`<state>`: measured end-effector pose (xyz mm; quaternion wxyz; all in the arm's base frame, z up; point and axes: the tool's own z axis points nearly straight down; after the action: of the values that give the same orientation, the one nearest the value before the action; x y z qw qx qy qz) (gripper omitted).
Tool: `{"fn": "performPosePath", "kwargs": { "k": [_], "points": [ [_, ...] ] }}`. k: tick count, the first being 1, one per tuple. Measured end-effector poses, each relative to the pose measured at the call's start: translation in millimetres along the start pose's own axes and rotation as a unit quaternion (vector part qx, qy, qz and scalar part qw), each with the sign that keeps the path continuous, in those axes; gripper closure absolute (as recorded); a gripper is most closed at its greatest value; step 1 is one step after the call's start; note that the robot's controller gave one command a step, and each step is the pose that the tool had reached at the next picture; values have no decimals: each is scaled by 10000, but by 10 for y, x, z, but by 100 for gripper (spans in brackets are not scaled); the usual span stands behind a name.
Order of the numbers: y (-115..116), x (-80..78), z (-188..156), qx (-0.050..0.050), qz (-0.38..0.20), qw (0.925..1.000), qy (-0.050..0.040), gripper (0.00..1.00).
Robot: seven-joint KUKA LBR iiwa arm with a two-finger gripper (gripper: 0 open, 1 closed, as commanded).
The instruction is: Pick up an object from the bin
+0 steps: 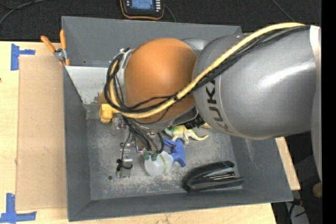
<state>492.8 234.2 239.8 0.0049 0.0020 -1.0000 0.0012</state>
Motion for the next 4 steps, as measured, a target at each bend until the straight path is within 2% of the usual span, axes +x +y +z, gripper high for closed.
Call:
{"fn": "performPosePath", "kwargs": {
  "k": [1, 2, 3, 4],
  "points": [
    [-20, -21, -46, -8, 35, 10000, -38, 0],
    [-667, -167, 939, -7, -1105, 9939, -38, 0],
    [-990, -1039, 781, -24, -11, 10000, -82, 0],
    [-1631, -526, 1171, 4, -2190, 9757, 51, 0]
  ]
}}
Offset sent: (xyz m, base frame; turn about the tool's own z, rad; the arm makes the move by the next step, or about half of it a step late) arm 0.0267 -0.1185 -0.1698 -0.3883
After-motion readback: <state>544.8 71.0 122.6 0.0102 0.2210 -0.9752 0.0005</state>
